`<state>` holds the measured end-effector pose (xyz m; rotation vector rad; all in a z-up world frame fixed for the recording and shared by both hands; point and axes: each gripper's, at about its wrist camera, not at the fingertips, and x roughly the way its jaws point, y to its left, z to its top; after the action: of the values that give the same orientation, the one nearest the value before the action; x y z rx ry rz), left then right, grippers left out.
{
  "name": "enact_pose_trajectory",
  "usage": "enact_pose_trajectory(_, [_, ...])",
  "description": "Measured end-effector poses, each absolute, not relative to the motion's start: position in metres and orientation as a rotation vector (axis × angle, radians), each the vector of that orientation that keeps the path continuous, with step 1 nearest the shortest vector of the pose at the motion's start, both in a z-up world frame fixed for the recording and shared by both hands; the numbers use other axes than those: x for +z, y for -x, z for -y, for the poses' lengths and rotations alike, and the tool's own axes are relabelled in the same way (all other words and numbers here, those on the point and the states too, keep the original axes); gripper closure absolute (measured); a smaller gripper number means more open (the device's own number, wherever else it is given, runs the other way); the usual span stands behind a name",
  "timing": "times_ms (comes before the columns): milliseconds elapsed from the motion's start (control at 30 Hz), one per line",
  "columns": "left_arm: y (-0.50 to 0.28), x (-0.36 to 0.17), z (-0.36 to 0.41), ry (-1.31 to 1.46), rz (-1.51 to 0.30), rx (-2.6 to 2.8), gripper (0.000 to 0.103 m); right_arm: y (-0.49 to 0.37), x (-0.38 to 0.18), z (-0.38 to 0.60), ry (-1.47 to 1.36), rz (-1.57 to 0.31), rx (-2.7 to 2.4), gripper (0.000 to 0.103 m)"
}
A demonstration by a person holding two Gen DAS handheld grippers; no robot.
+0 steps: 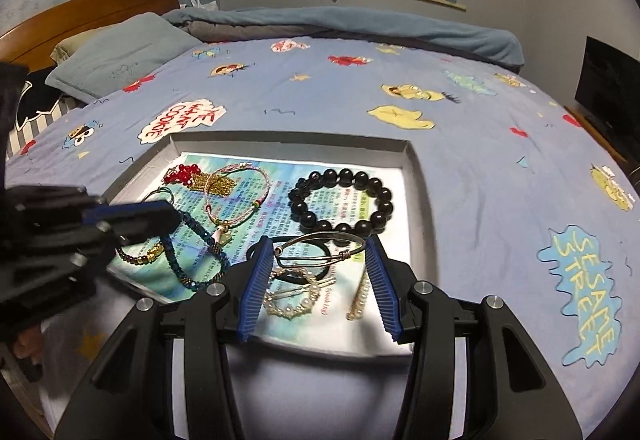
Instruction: Organize jewelry
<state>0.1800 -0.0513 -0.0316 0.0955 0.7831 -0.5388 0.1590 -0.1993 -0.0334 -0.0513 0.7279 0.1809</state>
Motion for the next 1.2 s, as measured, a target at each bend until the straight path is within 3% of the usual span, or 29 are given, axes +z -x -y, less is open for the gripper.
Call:
enact_pose_trajectory(400, [-0.202, -0.052, 0.035, -0.079, -0.848, -0.451, 0.095, -0.189, -0.056, 0.174, 0.041, -0.851, 0.243, 0.055])
enact_pose_trajectory(533, [-0.200, -0.052, 0.036, -0.099, -0.836, -0.435, 0.078, -0.190, -0.058, 0.172, 0.041, -0.860, 0.251, 0.055])
enact_pose_trajectory(700, [-0.197, -0.048, 0.035, -0.100, -0.825, -0.428, 0.076, -0.188, -0.057, 0.174, 0.029, -0.862, 0.255, 0.055])
enact_pose_trajectory(767, [-0.195, -0.045, 0.034, -0.099, -0.818, -0.422, 0.068, -0.185, -0.055, 0.176, 0.024, -0.857, 0.253, 0.054])
enact_pose_trajectory(1200, [-0.161, -0.020, 0.014, -0.064, -0.771, -0.387, 0.025, -0.139, -0.017, 0.193, 0.029, -0.761, 0.225, 0.032])
